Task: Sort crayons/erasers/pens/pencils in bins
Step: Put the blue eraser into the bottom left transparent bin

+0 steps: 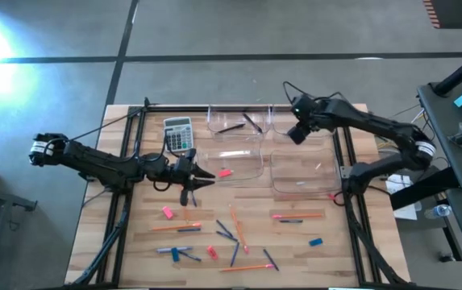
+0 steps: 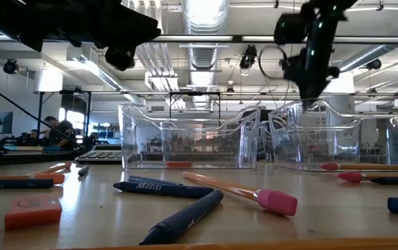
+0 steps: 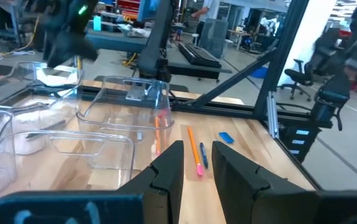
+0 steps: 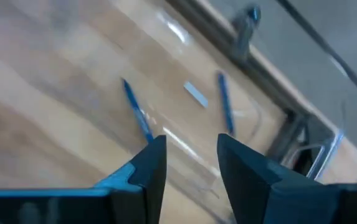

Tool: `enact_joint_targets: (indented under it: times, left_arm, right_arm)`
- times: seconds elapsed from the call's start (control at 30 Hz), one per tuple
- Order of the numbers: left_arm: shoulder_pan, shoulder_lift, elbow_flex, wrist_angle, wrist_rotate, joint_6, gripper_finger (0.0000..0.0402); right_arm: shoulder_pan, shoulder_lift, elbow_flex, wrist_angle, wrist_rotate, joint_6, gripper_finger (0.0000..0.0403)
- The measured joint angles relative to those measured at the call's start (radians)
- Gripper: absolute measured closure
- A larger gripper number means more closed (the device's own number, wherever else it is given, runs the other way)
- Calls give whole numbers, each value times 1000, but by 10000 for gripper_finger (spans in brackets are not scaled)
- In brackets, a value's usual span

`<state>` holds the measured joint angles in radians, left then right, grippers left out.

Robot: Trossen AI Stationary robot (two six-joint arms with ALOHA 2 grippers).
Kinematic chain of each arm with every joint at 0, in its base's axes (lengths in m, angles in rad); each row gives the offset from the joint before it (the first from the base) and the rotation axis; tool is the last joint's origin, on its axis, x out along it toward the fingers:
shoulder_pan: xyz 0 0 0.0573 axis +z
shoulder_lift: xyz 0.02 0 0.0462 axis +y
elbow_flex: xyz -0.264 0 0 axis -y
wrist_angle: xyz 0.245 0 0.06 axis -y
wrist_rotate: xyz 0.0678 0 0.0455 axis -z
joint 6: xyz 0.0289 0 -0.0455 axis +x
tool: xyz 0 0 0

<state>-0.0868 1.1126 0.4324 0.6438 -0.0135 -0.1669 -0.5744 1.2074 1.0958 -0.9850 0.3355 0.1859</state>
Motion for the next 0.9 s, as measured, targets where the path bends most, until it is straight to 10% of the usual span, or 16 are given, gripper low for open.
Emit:
enact_joint_targets:
  times: [0.33,0.5,0.7,0.9]
  left_arm:
    - [0,0,0,0,-19,-6,332]
    - [0,0,0,0,-19,-9,332]
    - [0,0,0,2,-21,-10,332]
    - [0,0,0,2,-21,-10,332]
  right_arm:
    - [431,-305,39,86,-154,252,282]
    - [824,-380,-21,327,-15,334,282]
    - [1169,-283,-37,275,163,371,282]
    - [1332,-93,-40,28,72,550,282]
